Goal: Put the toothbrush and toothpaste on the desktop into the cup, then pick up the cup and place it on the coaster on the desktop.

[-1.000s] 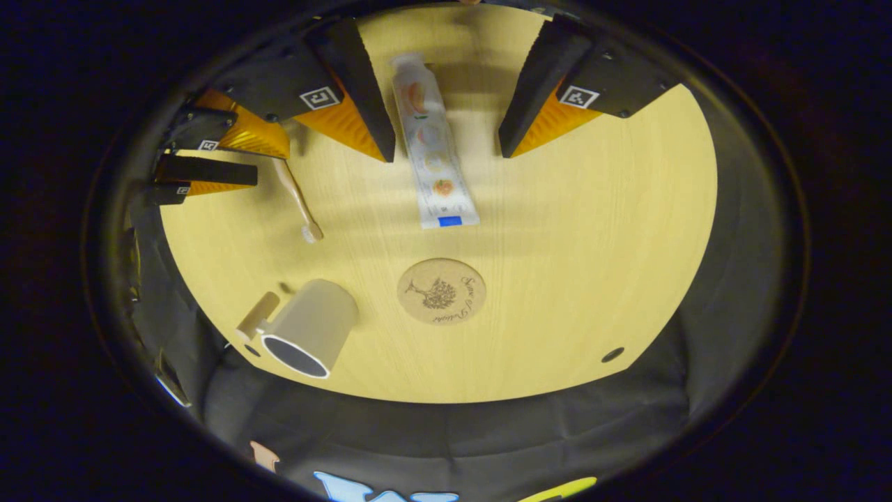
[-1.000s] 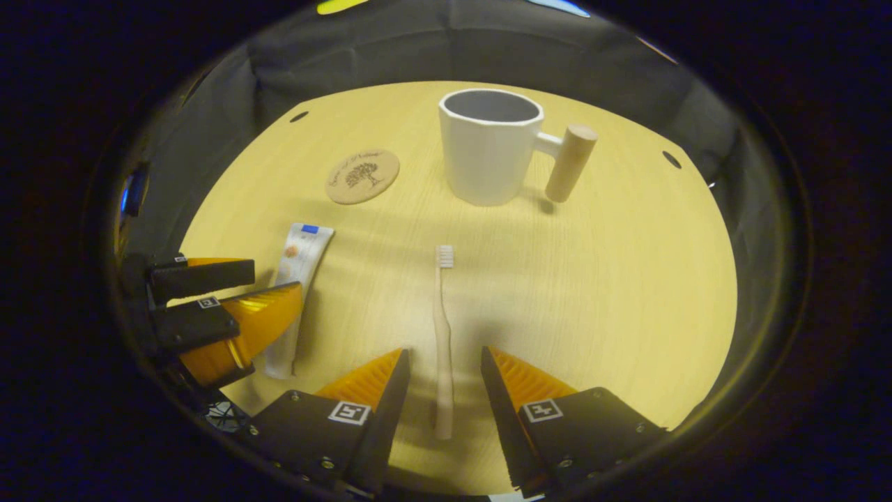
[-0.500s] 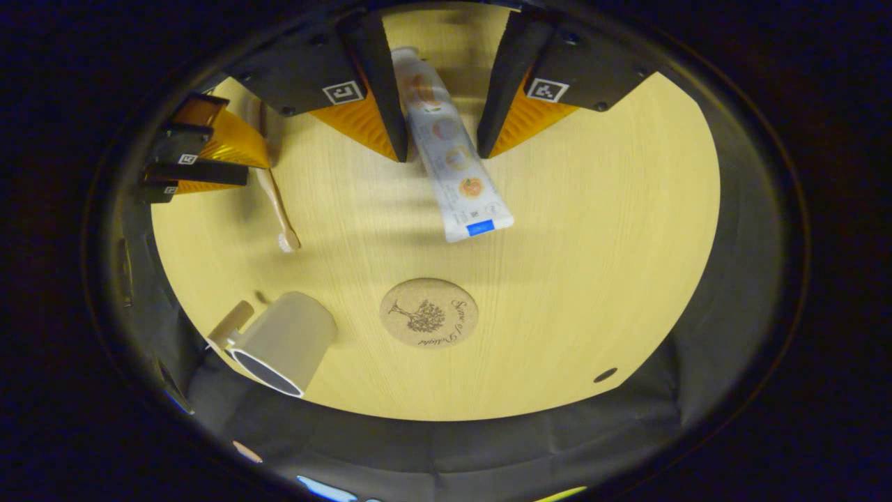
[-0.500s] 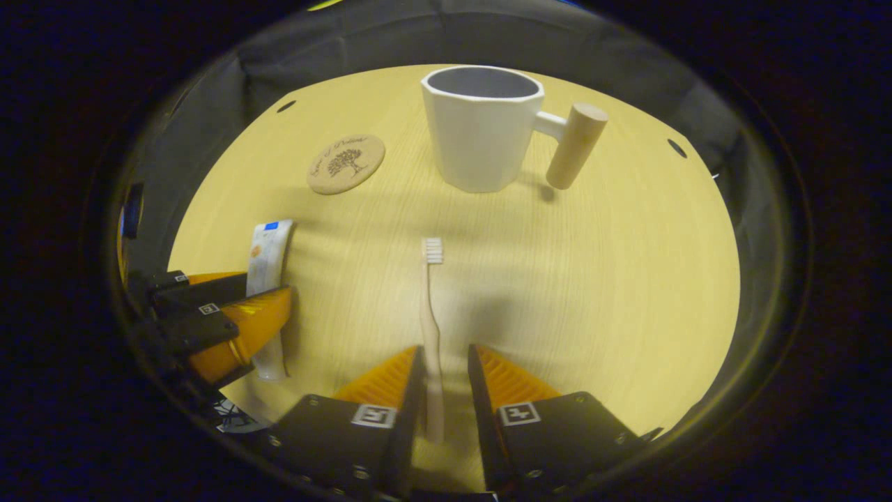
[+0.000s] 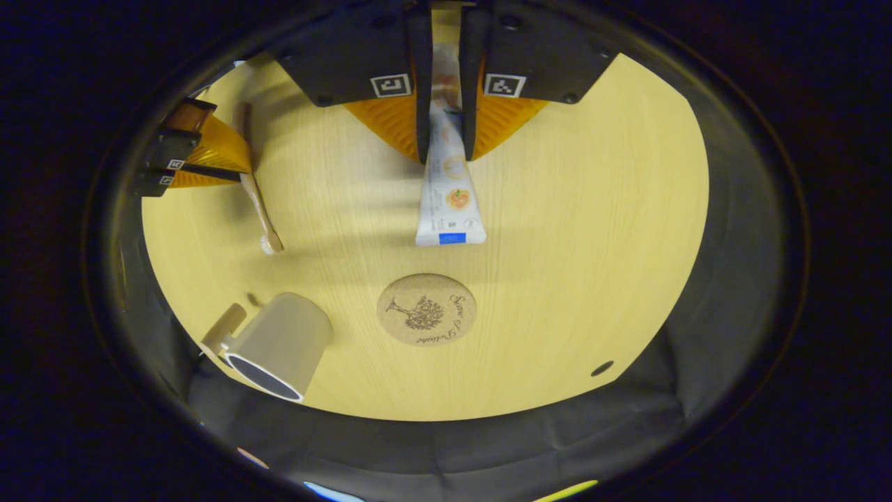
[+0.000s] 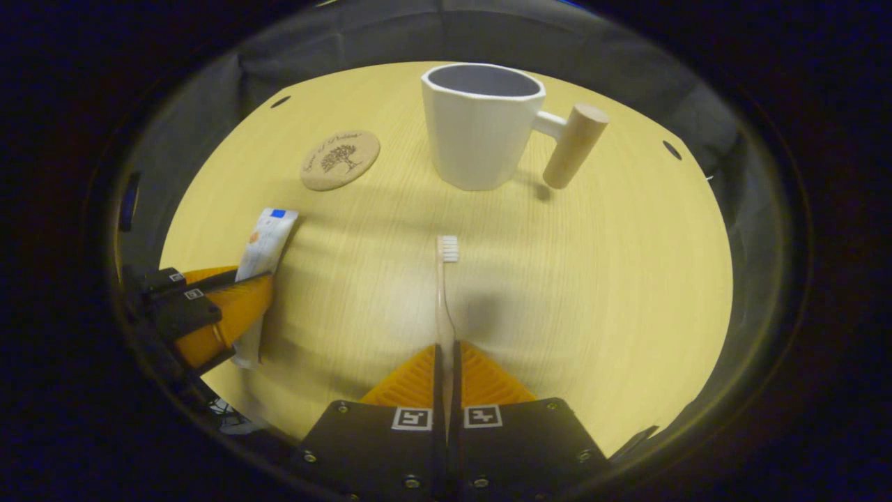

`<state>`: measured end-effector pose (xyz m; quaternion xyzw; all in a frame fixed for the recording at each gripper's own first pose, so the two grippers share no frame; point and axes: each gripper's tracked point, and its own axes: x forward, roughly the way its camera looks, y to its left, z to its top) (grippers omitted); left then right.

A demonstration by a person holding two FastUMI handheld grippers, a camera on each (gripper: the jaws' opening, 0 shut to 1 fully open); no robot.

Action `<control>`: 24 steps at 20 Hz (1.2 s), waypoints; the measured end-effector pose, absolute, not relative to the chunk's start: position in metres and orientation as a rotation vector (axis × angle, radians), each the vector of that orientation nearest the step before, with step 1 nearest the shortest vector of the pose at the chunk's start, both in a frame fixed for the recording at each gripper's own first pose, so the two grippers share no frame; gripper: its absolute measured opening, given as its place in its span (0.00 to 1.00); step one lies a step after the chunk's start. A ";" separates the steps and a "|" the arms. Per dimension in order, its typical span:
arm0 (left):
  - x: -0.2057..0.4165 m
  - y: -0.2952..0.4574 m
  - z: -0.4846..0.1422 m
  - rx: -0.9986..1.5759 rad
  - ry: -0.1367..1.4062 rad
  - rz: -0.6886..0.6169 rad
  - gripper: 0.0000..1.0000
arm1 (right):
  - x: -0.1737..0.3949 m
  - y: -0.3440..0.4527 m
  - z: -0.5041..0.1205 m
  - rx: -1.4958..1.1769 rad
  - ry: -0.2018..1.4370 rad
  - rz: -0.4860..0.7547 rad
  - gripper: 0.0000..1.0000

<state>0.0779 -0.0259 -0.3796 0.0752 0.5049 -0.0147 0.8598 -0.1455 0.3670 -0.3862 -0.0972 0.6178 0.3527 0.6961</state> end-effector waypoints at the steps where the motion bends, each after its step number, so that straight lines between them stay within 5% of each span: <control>1: 0.079 -0.027 -0.379 0.167 1.048 -0.043 0.24 | -0.148 0.367 -0.382 -0.189 1.385 0.792 0.03; 13: 0.082 -0.020 -0.345 0.138 0.957 -0.059 0.24 | -0.121 0.365 -0.309 -0.009 1.248 0.843 0.03; 24: 0.071 -0.003 -0.304 0.039 0.918 -0.036 0.23 | 0.012 0.413 -0.211 0.166 0.967 0.837 0.02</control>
